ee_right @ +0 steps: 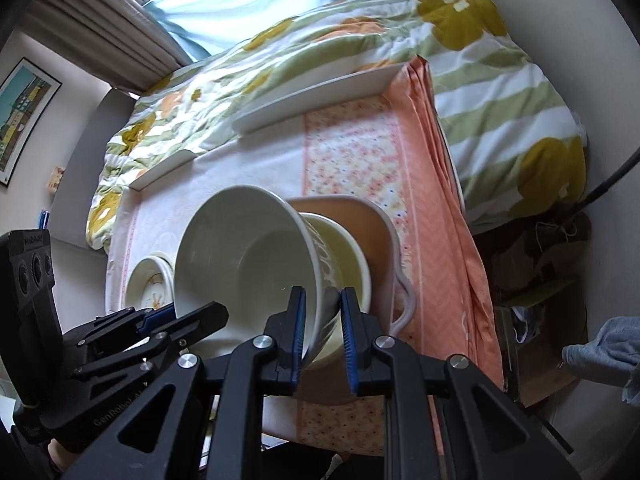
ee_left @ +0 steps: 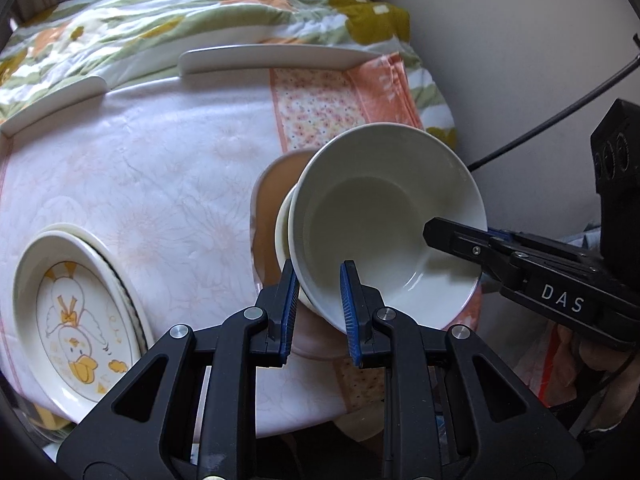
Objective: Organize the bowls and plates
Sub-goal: 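Carry the white bowl with both grippers and lower it into the cream bowl, then open both grippers to release the white bowl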
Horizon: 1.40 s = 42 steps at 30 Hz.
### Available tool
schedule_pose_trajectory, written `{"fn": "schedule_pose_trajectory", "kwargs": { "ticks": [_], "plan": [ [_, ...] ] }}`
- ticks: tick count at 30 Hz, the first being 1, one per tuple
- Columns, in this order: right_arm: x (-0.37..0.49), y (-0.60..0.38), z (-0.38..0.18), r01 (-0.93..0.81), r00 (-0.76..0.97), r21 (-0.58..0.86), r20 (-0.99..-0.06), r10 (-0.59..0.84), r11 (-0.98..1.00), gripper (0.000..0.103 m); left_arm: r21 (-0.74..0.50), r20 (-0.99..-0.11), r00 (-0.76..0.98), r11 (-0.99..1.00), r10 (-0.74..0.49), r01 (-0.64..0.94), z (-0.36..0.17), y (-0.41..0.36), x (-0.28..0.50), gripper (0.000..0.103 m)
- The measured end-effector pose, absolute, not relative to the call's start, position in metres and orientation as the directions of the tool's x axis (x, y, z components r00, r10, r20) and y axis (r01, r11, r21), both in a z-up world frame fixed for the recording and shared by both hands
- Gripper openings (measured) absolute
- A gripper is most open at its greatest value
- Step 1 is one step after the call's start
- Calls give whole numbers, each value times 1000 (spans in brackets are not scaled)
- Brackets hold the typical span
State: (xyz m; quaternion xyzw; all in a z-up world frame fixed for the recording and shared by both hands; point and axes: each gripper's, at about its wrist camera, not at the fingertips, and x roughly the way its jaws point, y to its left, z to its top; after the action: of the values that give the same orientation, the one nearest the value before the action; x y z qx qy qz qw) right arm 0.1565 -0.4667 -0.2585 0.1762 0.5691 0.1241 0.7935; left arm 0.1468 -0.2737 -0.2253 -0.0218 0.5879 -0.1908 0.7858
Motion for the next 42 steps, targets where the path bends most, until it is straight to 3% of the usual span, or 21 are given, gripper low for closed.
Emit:
{"fn": "schedule_pose_trajectory", "kwargs": {
  "ticks": [14,27,39,40,42],
  "plan": [
    [154,-458,-271,-23,327,318,-894,307,948,16,-116,-952,231,936,-200,332,-239,-287,159,18],
    [151,-462,-273,-8,333,339,-886,322,941,16,-67,-952,255,930,-168,362,-239,-290,155,18],
    [140,-466,-223,-52,409,342,-850,333,938,16,-54,-906,381,942,-186,332,-173,-262,148,19],
    [137,-467,-214,-63,421,337,-844,331,939,16,-49,-901,393,942,-185,331,-165,-258,147,22],
    [133,-467,-199,-90,437,328,-836,333,940,16,-24,-890,423,944,-170,328,-148,-250,144,49]
  ]
}}
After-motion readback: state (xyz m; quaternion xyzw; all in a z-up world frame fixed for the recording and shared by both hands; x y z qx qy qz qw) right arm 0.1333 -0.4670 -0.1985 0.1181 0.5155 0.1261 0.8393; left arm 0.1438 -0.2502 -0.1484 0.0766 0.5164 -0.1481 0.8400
